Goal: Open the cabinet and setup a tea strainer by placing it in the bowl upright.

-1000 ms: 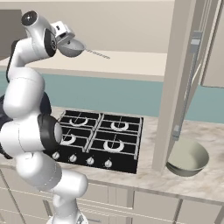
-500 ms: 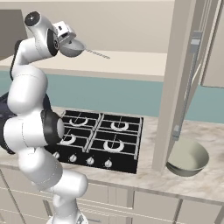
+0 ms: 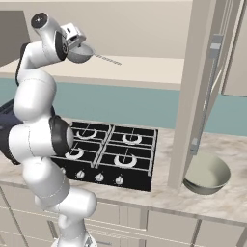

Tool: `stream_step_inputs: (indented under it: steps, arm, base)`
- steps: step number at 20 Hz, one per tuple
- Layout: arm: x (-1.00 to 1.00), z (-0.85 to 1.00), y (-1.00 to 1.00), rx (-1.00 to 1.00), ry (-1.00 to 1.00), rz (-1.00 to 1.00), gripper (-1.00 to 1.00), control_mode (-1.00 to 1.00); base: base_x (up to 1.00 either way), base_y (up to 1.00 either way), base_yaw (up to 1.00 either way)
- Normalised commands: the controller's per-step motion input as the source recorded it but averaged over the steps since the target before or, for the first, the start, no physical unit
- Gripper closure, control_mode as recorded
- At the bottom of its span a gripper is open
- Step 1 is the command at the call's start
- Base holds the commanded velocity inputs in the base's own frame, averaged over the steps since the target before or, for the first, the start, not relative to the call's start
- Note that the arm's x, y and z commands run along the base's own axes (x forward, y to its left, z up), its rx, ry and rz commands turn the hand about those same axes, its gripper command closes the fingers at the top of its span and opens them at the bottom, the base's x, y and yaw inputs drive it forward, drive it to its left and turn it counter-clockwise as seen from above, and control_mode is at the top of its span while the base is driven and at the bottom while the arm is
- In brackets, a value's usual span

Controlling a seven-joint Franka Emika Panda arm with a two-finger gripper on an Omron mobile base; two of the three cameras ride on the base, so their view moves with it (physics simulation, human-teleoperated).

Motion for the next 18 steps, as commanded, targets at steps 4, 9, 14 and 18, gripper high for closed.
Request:
stream_step_inputs:
  steps: [4,9,14,18]
  arm:
    - [0.05,0.0,0.0,0.0,0.0,0.0,-1.0,-1.0]
    - [0.02,0.0,0.03,0.0,0.0,0.0,1.0,-1.0]
    - [0.08,0.0,0.02,0.0,0.02,0.0,1.0,-1.0]
    - [0.0,0.0,0.0,0.0,0.0,0.0,1.0,-1.0]
  base:
    - [0.0,0.0,0.0]
    - [0.0,0.0,0.0]
    - [0.0,0.0,0.0]
    - [0.0,0.0,0.0]
